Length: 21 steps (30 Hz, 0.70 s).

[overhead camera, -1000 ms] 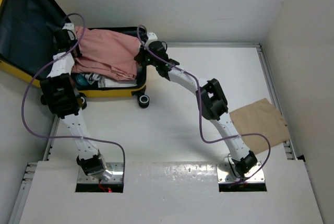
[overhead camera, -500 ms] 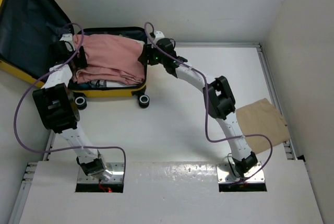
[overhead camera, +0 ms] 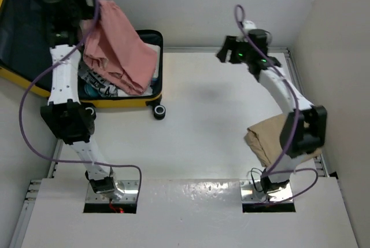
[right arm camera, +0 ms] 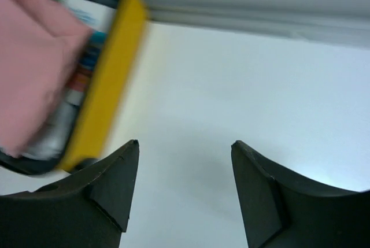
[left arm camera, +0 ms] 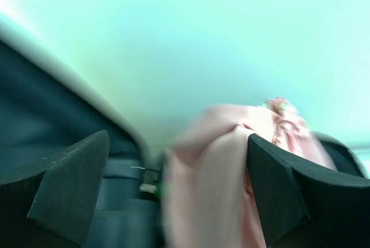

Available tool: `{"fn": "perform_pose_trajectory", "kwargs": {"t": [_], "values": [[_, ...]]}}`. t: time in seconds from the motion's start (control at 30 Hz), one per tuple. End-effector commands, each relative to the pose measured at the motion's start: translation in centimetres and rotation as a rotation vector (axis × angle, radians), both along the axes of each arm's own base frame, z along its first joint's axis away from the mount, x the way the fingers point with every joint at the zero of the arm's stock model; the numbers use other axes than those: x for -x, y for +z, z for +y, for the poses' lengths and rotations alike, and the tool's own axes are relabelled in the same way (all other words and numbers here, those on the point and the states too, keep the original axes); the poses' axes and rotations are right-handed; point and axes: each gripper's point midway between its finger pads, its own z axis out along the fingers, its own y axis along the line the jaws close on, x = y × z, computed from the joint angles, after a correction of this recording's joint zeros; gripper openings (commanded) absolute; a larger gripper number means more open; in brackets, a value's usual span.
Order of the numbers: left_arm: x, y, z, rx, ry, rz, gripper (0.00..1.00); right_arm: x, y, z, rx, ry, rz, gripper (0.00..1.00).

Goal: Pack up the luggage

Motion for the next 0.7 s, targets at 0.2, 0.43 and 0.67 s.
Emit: {"fn": "perform_pose_trajectory", "kwargs": {"t": [0.2, 0.43, 0.67], "values": [[4.0, -14.2, -12.6, 0.052, -0.191, 0.337, 0.88, 13.3, -7.1, -16.2, 0.170, -0.169, 0.292, 0.65], [7.3, -19.5, 0.9, 0.150, 0.256, 0.433, 0.52, 12.6, -7.7, -15.2, 0.123, -0.126, 0.321, 0.65], [10.7, -18.2, 10.1, 0.176, 0.395, 0.408, 0.44, 10.6, -7.5, -13.6, 0.104, -0.057, 0.325, 0.65]]}}
